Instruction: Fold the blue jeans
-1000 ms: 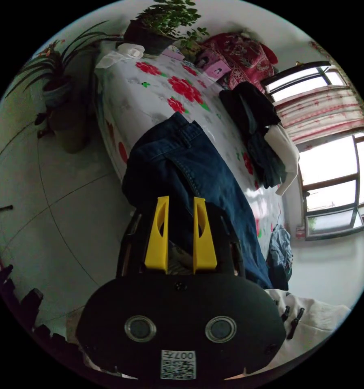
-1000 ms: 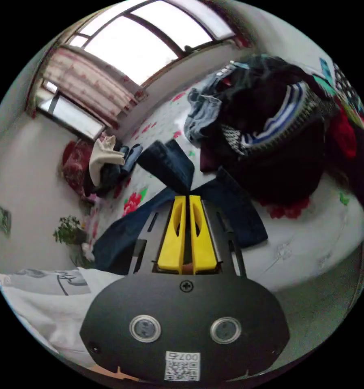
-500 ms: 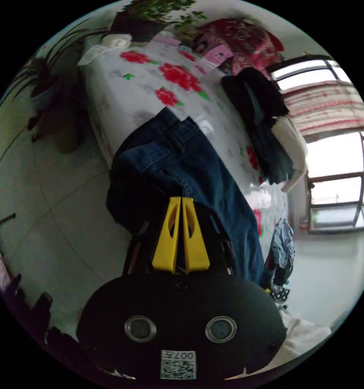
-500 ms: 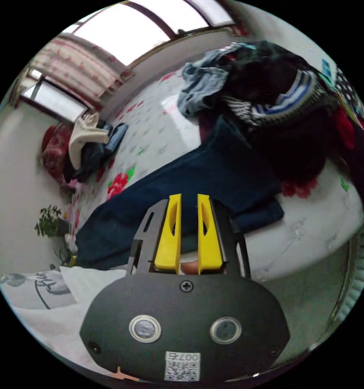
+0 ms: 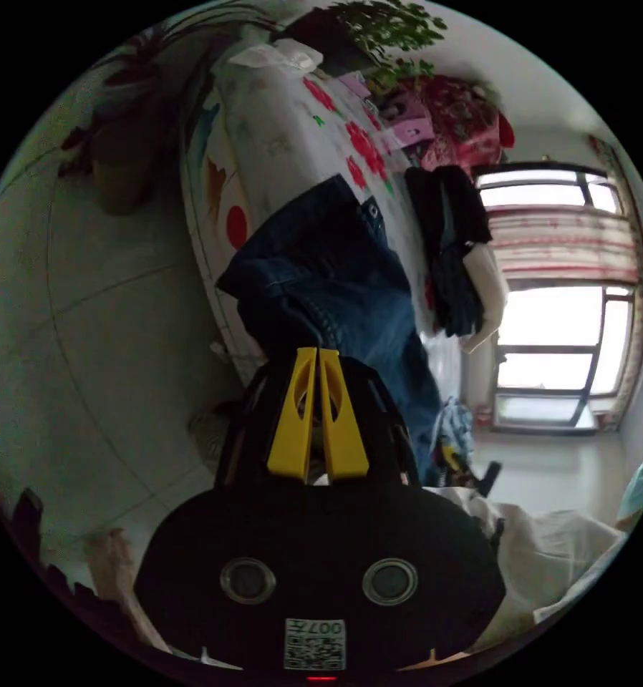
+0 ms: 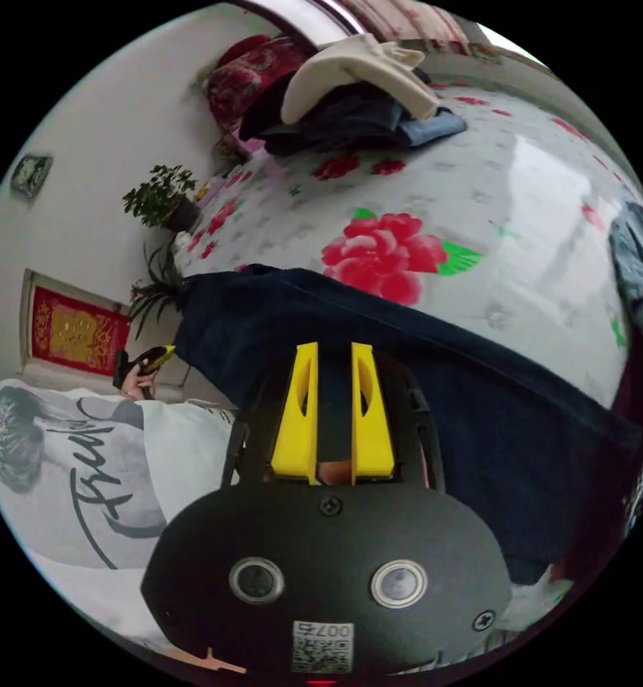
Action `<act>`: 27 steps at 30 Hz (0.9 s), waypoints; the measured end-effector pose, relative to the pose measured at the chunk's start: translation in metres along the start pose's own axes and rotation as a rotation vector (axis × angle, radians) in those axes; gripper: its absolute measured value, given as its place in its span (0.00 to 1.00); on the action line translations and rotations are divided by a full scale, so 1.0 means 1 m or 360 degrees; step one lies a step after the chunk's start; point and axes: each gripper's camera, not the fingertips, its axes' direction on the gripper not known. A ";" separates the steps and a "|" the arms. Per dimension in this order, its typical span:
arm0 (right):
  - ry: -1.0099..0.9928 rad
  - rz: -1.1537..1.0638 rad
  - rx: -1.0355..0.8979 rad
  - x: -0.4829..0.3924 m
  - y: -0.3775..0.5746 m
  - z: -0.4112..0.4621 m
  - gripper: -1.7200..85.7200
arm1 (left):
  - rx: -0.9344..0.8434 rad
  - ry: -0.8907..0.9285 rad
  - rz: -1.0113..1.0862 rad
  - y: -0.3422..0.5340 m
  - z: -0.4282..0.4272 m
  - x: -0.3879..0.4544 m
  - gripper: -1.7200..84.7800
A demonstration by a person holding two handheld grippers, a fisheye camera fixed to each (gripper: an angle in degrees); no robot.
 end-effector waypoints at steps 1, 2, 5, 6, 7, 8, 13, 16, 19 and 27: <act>-0.0031 -0.0060 -0.0020 -0.004 -0.018 0.007 0.10 | -0.0012 -0.0058 0.0025 -0.004 0.001 0.000 0.01; -0.0075 -0.0124 -0.0037 -0.007 -0.037 0.014 0.10 | -0.0018 -0.0045 0.0020 -0.006 0.001 -0.002 0.01; -0.0221 -0.0264 -0.0107 -0.016 -0.089 0.035 0.10 | -0.0035 -0.0019 -0.0022 -0.010 -0.005 -0.015 0.01; -0.0257 -0.0290 -0.0123 -0.018 -0.100 0.040 0.10 | -0.0031 0.0000 -0.0004 -0.010 -0.007 -0.016 0.01; -0.0323 -0.0319 -0.0159 -0.021 -0.121 0.052 0.10 | -0.0018 0.0018 -0.0006 -0.009 -0.009 -0.017 0.02; -0.0391 -0.0324 -0.0203 -0.023 -0.141 0.066 0.10 | -0.0008 0.0025 -0.0015 -0.008 -0.010 -0.018 0.02; -0.0708 -0.0115 -0.0563 -0.014 -0.208 0.143 0.09 | 0.0080 0.0155 -0.0104 0.001 -0.018 -0.030 0.11; -0.0808 0.0025 -0.0668 -0.007 -0.232 0.181 0.08 | 0.0138 0.0147 -0.0106 0.005 -0.025 -0.030 0.14; -0.0801 0.0036 -0.0803 -0.011 -0.247 0.212 0.07 | 0.0185 0.0133 -0.0162 0.007 -0.021 -0.036 0.16; -0.0878 0.0100 -0.0275 0.022 -0.300 0.176 0.02 | 0.0102 -0.0066 -0.0199 -0.035 0.021 -0.012 0.06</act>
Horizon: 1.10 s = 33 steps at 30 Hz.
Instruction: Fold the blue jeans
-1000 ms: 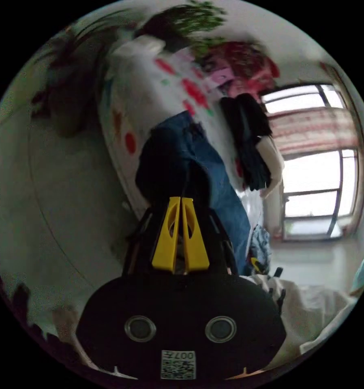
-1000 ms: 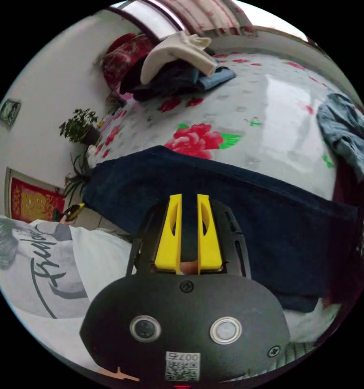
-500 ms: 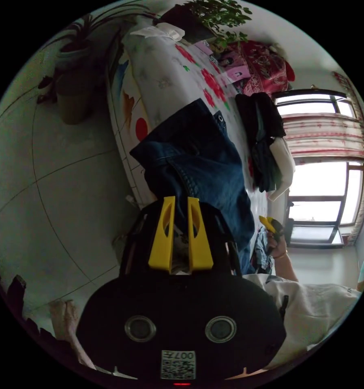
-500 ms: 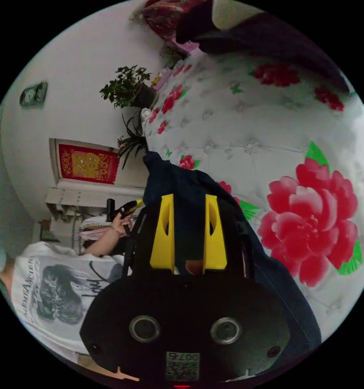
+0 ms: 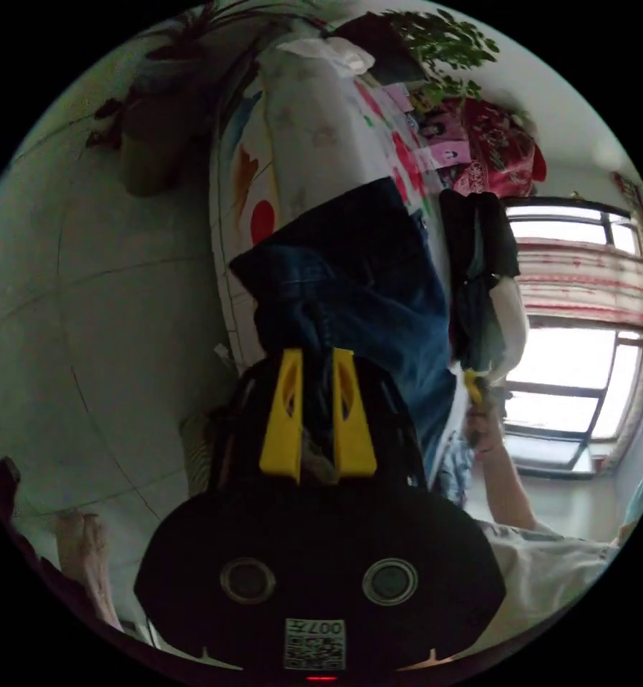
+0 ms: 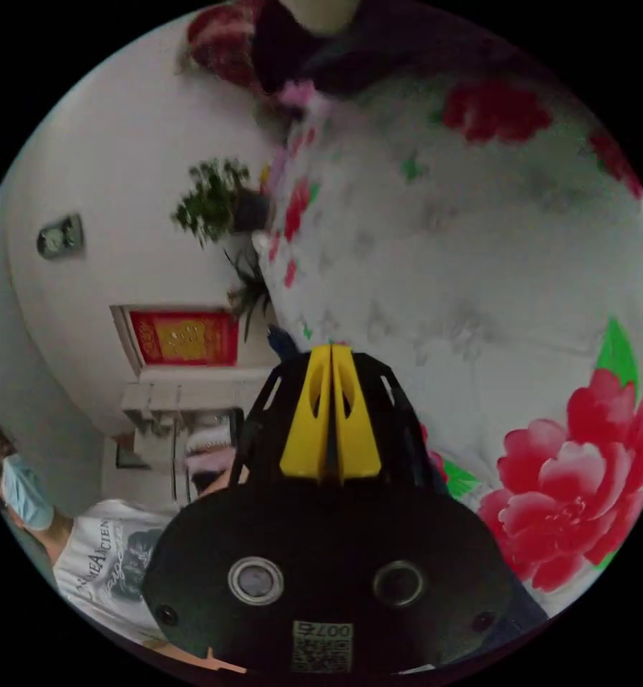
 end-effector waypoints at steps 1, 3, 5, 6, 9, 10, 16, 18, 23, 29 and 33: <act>-0.0053 0.0026 0.0234 0.001 -0.006 -0.027 0.02 | -0.0023 -0.0103 0.0142 -0.011 0.003 0.026 0.06; -0.0084 0.0031 0.0351 0.003 -0.017 -0.052 0.02 | -0.0081 -0.0210 0.0323 -0.025 0.013 0.060 0.06; 0.0080 -0.0054 0.0279 -0.006 -0.025 -0.060 0.02 | -0.0180 -0.0375 0.0391 -0.032 0.023 0.077 0.06; 0.0119 -0.0088 0.0225 -0.009 -0.024 -0.056 0.03 | -0.0178 -0.0409 0.0396 -0.030 0.024 0.078 0.06; 0.0279 -0.0243 -0.0041 -0.016 0.001 -0.023 0.04 | -0.0072 -0.0276 0.0219 -0.010 0.013 0.050 0.08; 0.0333 -0.0254 -0.0122 -0.013 0.013 -0.007 0.05 | -0.0033 -0.0175 0.0123 0.001 0.008 0.032 0.09; 0.0191 -0.0141 -0.0301 0.004 0.018 0.042 0.07 | 0.0079 0.0307 -0.0255 0.042 0.007 -0.038 0.14; 0.0227 -0.0133 -0.0368 0.005 0.013 0.057 0.06 | 0.0071 0.0336 -0.0257 0.042 0.014 -0.040 0.16; 0.0344 -0.0163 -0.0452 0.007 0.011 0.070 0.03 | -0.0133 0.0243 -0.0176 0.020 0.043 -0.020 0.13; 0.0452 -0.0291 -0.0260 -0.014 0.007 0.034 0.02 | -0.0157 -0.0115 0.0281 -0.017 0.037 0.086 0.02; 0.0477 -0.0199 -0.0032 -0.014 0.016 0.010 0.02 | -0.0106 -0.0131 0.0572 -0.040 0.040 0.150 0.01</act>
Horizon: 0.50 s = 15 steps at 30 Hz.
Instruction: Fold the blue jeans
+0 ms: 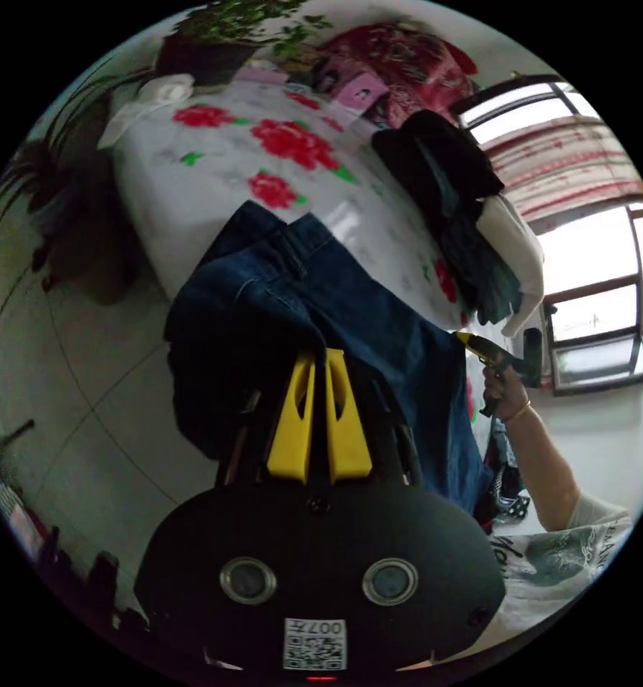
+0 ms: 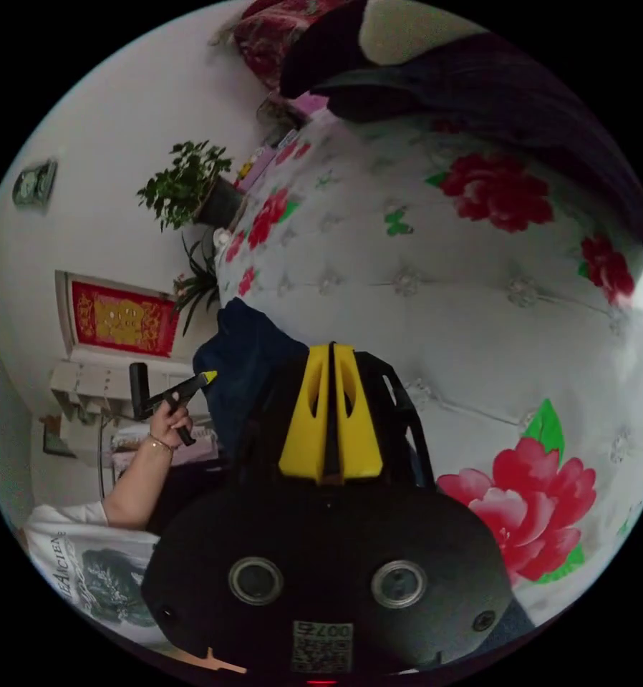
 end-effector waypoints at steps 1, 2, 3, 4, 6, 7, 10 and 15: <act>-0.0012 0.0062 0.0038 0.004 0.008 -0.006 0.02 | -0.0017 -0.0019 0.0027 -0.004 0.004 0.004 0.01; -0.0012 0.0145 0.0092 0.009 0.018 -0.015 0.03 | -0.0035 -0.0042 0.0034 -0.005 0.007 0.003 0.01; -0.0007 0.0177 0.0122 0.011 0.025 -0.020 0.03 | -0.0076 -0.0091 0.0046 -0.002 0.014 0.000 0.01; -0.0027 0.0203 0.0178 0.014 0.041 -0.031 0.04 | -0.0081 -0.0070 0.0034 0.005 0.017 -0.008 0.01; -0.0112 0.0204 0.0248 0.017 0.074 -0.047 0.05 | 0.0011 0.0091 -0.0073 0.019 0.009 -0.024 0.01; -0.0152 0.0194 0.0278 0.018 0.102 -0.057 0.06 | 0.0094 0.0282 -0.0191 0.028 -0.002 -0.033 0.01; -0.0117 0.0215 0.0324 0.022 0.188 -0.082 0.08 | 0.0297 0.0567 -0.0148 0.051 -0.036 -0.024 0.01; 0.0135 0.0569 0.0519 0.032 0.344 -0.130 0.10 | -0.0082 -0.0005 -0.0164 0.069 0.012 -0.036 0.03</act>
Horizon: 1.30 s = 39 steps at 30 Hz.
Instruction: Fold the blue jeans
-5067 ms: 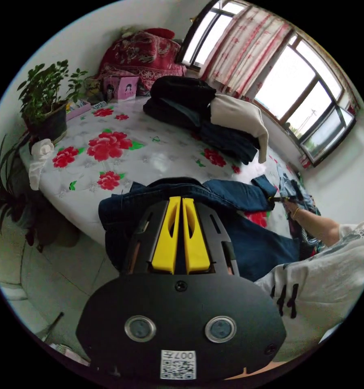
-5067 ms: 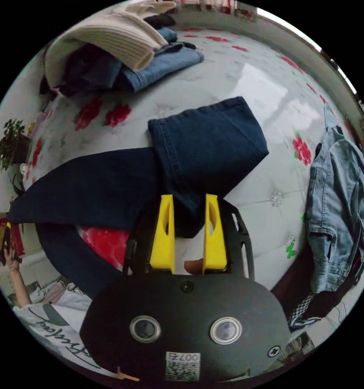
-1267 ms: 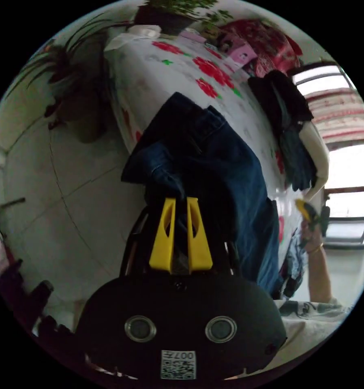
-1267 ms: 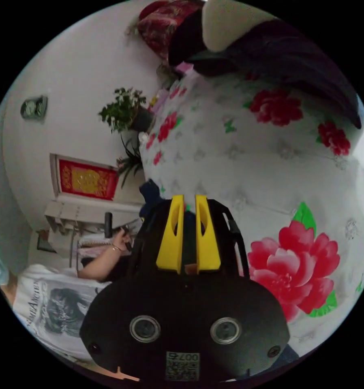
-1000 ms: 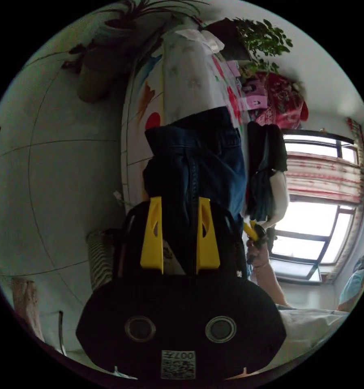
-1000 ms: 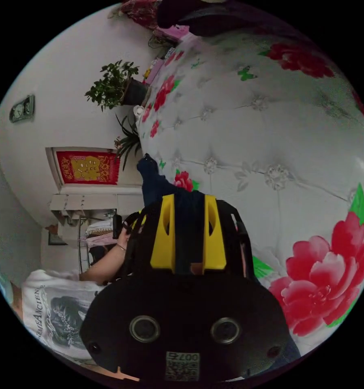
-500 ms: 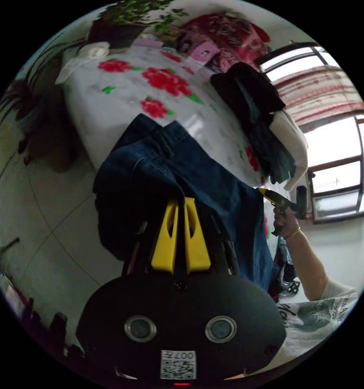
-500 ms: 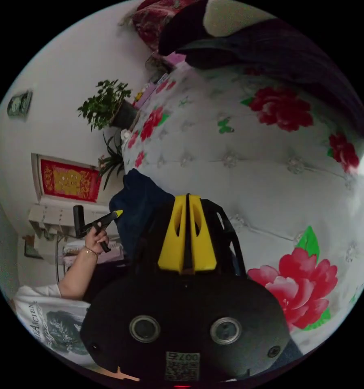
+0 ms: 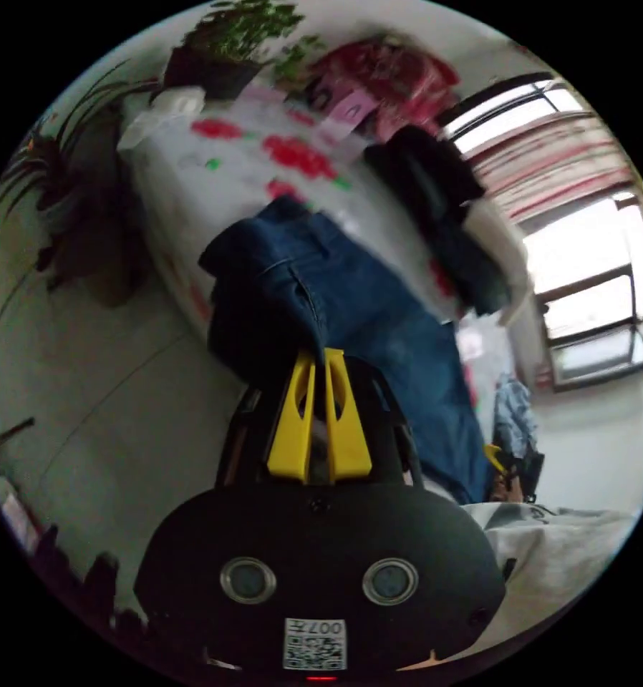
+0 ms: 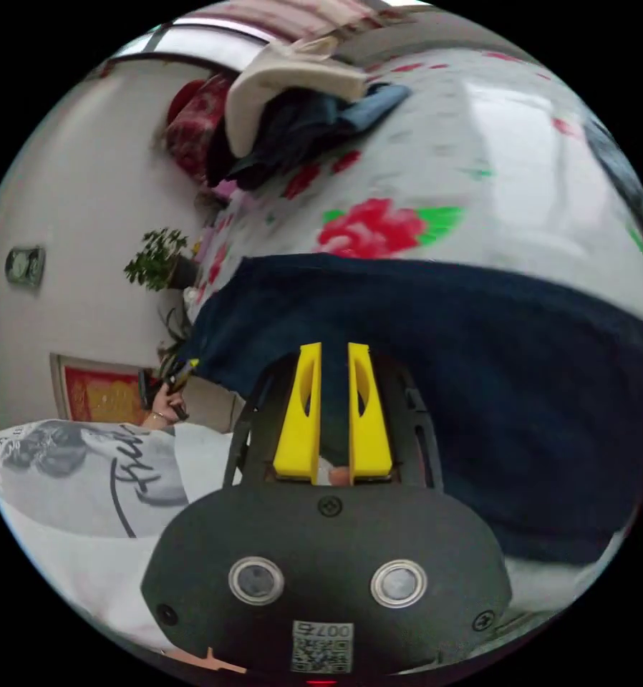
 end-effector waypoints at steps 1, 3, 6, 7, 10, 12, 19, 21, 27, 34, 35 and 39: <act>0.0045 0.0122 0.0097 0.015 0.029 -0.023 0.10 | -0.0007 0.0080 -0.0119 0.001 0.008 -0.013 0.04; 0.0117 0.0336 0.0265 0.035 0.072 -0.057 0.10 | 0.0058 0.0198 -0.0186 0.001 0.007 -0.018 0.05; 0.0254 0.0676 0.0621 0.057 0.144 -0.108 0.11 | 0.0033 0.0174 -0.0169 -0.006 0.012 -0.015 0.07; 0.0338 0.0822 0.0746 0.065 0.171 -0.123 0.11 | 0.0014 0.0172 -0.0150 -0.009 0.012 -0.015 0.07; 0.0465 0.1098 0.0970 0.085 0.226 -0.149 0.12 | 0.0005 0.0222 -0.0176 -0.010 0.012 -0.021 0.08; 0.0395 0.1200 0.1050 0.098 0.249 -0.156 0.13 | 0.0018 0.0290 -0.0226 -0.007 0.011 -0.027 0.09; 0.0127 0.1356 0.1310 0.128 0.275 -0.164 0.15 | 0.0038 0.0353 -0.0193 -0.004 0.003 -0.025 0.13; 0.0097 0.1371 0.1351 0.131 0.274 -0.163 0.15 | 0.0044 0.0374 -0.0196 -0.003 0.002 -0.026 0.14; -0.0137 0.1519 0.1515 0.148 0.284 -0.172 0.14 | 0.0099 0.0410 -0.0209 0.000 -0.009 -0.028 0.15; 0.0203 0.1477 0.1456 0.127 0.303 -0.209 0.10 | 0.0166 0.0465 -0.0280 0.004 -0.014 -0.038 0.14; 0.0374 0.1461 0.1434 0.119 0.306 -0.217 0.10 | 0.0165 0.0467 -0.0285 0.004 -0.013 -0.038 0.14; 0.0384 0.1318 0.1318 0.123 0.299 -0.232 0.09 | 0.0124 0.0434 -0.0282 -0.005 -0.002 -0.029 0.14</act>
